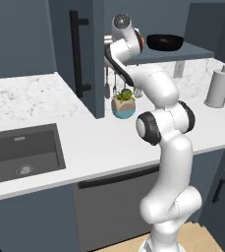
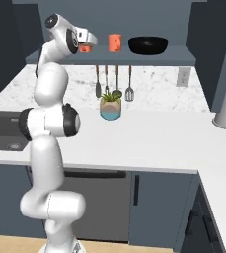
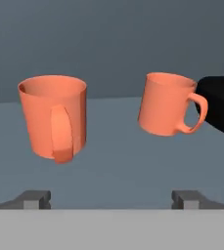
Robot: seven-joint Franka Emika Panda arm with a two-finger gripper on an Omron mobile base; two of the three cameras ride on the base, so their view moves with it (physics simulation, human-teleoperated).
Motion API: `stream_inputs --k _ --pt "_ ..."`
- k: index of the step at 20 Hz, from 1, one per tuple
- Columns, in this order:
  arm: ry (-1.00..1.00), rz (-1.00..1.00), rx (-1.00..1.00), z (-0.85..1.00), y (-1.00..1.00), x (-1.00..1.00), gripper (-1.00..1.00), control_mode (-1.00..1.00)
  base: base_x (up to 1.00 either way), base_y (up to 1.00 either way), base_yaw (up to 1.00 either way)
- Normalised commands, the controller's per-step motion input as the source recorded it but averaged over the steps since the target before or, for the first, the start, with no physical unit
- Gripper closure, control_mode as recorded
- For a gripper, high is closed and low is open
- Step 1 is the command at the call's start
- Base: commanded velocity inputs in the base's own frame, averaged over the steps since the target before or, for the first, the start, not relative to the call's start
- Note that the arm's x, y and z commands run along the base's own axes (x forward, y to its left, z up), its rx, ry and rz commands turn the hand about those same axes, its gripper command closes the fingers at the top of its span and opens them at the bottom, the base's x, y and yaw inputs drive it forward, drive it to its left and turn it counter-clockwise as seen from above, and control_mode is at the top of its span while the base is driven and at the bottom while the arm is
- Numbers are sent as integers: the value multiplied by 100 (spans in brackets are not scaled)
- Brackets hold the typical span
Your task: Gather all objects into one cabinet and sort the glasses and bowls to opposite sides.
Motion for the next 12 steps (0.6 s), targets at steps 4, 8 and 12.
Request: stream_inputs --k 4,8,12 --pt "24 -22 -3 -29 -59 -100 -100 -100 0 0 0" --pt "13 -12 -2 -43 -49 -99 -100 -100 0 0 0" --pt "1 -5 0 -38 -41 -84 -100 -100 0 0 0"
